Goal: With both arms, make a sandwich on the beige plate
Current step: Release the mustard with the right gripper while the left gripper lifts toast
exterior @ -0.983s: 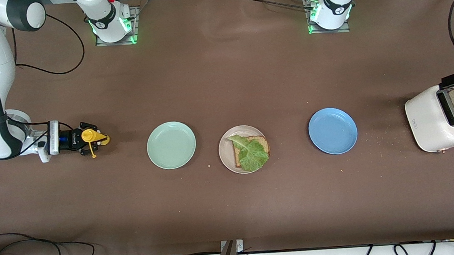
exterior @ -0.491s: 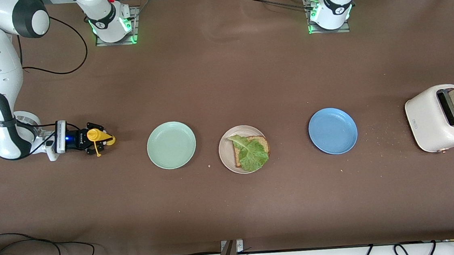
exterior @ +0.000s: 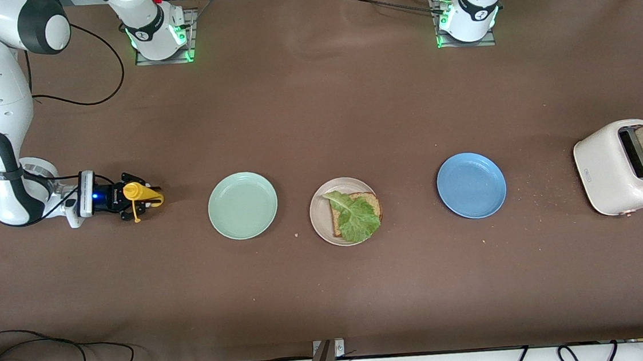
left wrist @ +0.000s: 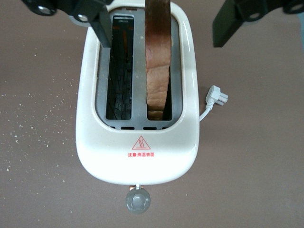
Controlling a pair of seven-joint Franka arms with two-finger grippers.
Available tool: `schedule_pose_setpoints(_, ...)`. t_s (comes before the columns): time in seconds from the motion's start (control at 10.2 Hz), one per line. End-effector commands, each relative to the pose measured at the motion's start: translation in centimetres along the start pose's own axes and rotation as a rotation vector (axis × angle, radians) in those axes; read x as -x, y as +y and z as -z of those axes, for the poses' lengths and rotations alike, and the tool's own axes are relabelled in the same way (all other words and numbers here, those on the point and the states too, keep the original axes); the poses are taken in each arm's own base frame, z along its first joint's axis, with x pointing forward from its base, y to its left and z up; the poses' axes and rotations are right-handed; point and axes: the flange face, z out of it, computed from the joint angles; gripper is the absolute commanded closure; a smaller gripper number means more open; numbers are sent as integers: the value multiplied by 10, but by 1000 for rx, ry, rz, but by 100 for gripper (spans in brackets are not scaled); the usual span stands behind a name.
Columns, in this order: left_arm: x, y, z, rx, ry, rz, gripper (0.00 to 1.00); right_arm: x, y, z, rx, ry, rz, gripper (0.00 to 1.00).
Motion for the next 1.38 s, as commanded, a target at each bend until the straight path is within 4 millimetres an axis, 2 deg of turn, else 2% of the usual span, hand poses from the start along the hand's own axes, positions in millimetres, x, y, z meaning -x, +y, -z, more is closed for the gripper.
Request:
schedule_pose_setpoints(0.0,4,-11,-8,-14,-19,-7,84,-2,3,3,13,29,17,0)
schedule_pose_setpoints(0.1,5,-12,-9,-14,-26,-15,100,-1,2,5,17,31,14,0)
schedule_pose_setpoints(0.29,6,-11,-6,-13,-36,-41,100,3,-4,18,26,42,-6,0)
schedule_pose_setpoints(0.59,4,-6,9,-21,-32,-47,100,9,-17,57,25,5,-61,0)
schedule_pose_setpoints(0.69,5,-8,27,-23,-44,-42,100,9,-19,68,14,-17,-91,0)
schedule_pose_setpoints(0.79,6,-10,45,-24,-48,-34,100,3,-16,78,-2,-46,-117,0)
schedule_pose_setpoints(0.98,10,-3,53,-5,-82,-36,100,-14,-9,99,-56,-132,-192,0)
schedule_pose_setpoints(1.18,13,-1,95,-8,-70,-31,100,-39,4,116,-70,-211,-254,0)
schedule_pose_setpoints(1.28,15,1,108,-3,-63,-28,100,-58,11,124,-72,-262,-293,0)
